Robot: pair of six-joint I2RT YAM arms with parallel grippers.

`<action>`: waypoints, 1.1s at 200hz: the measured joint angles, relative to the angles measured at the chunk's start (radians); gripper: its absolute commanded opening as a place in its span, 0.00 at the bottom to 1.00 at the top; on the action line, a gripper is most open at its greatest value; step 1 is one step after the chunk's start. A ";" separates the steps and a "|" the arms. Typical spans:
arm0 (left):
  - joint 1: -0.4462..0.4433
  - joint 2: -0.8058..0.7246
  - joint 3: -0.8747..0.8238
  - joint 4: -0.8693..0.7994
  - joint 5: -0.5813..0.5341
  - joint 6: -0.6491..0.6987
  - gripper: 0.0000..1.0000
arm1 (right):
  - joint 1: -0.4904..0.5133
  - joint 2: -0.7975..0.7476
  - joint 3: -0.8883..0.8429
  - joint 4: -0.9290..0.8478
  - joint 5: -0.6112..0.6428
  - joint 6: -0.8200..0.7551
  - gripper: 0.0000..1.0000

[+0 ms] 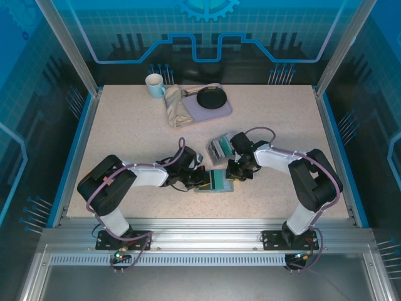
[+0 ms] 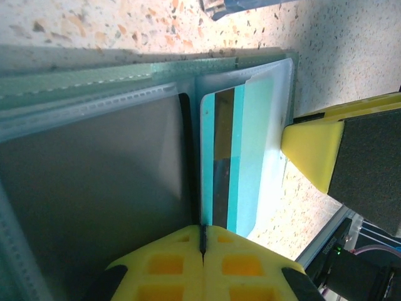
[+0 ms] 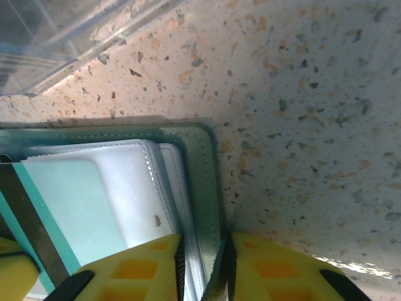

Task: Put the credit cards into the card holder
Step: Insert the credit card into the card slot.

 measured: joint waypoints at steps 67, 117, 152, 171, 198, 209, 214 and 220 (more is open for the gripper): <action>-0.010 0.029 0.038 -0.004 0.021 0.003 0.02 | -0.005 -0.004 -0.013 0.014 -0.009 0.012 0.21; -0.013 0.034 0.040 -0.019 0.029 0.005 0.02 | -0.005 -0.004 -0.013 0.015 -0.010 0.016 0.21; -0.021 0.071 0.078 -0.031 0.041 0.010 0.03 | -0.005 -0.004 -0.013 0.016 -0.010 0.021 0.21; -0.029 0.087 0.101 -0.048 0.041 0.018 0.03 | -0.006 -0.007 -0.013 0.017 -0.013 0.023 0.21; -0.029 0.106 0.114 -0.063 0.043 0.028 0.04 | -0.007 -0.007 -0.014 0.017 -0.014 0.026 0.21; -0.028 0.107 0.118 -0.069 0.044 0.029 0.05 | -0.007 -0.008 -0.015 0.018 -0.014 0.027 0.21; -0.028 0.107 0.119 -0.071 0.044 0.029 0.06 | -0.007 -0.009 -0.015 0.019 -0.014 0.027 0.21; -0.028 0.108 0.120 -0.072 0.044 0.030 0.07 | -0.007 -0.009 -0.016 0.019 -0.013 0.027 0.21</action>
